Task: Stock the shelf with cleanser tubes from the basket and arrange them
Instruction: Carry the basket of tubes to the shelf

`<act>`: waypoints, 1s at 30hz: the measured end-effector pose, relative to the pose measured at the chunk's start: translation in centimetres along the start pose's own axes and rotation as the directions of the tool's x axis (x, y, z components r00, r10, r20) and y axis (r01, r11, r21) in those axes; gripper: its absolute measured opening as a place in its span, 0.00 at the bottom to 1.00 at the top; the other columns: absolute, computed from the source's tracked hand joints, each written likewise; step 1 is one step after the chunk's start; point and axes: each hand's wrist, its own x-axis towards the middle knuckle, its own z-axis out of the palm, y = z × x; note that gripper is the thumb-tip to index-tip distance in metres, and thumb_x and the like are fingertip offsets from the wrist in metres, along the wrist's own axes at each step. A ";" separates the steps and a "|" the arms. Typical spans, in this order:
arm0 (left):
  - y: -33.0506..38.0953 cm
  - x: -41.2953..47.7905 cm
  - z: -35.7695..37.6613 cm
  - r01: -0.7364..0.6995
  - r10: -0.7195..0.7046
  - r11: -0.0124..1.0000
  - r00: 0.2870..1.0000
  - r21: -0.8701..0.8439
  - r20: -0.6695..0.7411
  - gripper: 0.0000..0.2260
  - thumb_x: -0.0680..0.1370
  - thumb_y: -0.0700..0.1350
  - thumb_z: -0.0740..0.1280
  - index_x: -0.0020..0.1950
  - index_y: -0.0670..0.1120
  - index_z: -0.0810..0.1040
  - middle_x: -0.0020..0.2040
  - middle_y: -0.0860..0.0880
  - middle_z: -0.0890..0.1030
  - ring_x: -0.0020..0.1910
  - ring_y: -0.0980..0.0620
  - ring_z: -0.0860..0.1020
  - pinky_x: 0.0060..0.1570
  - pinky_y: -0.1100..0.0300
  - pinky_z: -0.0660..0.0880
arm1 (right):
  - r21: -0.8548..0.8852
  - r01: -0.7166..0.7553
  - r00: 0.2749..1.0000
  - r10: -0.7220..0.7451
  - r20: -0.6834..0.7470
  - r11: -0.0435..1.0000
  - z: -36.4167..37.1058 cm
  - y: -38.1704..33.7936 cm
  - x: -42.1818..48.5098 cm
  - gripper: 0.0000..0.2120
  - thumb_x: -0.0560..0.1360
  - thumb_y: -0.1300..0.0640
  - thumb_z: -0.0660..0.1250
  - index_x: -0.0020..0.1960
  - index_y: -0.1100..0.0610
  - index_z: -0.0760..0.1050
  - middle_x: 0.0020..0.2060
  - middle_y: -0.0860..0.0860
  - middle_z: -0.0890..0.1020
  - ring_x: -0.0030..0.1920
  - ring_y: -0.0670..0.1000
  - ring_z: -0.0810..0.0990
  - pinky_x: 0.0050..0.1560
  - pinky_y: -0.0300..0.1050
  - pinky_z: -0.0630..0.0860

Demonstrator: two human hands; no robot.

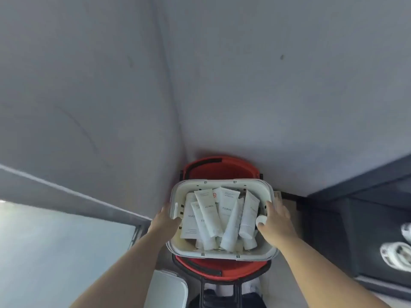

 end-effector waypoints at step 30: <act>4.9 0.1 0.6 -0.219 0.216 0.916 0.975 -0.336 -0.047 0.06 0.81 0.41 0.57 0.56 0.49 0.63 0.38 0.42 0.74 0.31 0.49 0.73 0.28 0.57 0.76 | 0.631 0.026 0.977 0.113 -0.179 0.776 -0.3 -4.6 -1.8 0.17 0.82 0.59 0.55 0.70 0.50 0.62 0.49 0.49 0.77 0.41 0.42 0.75 0.36 0.34 0.68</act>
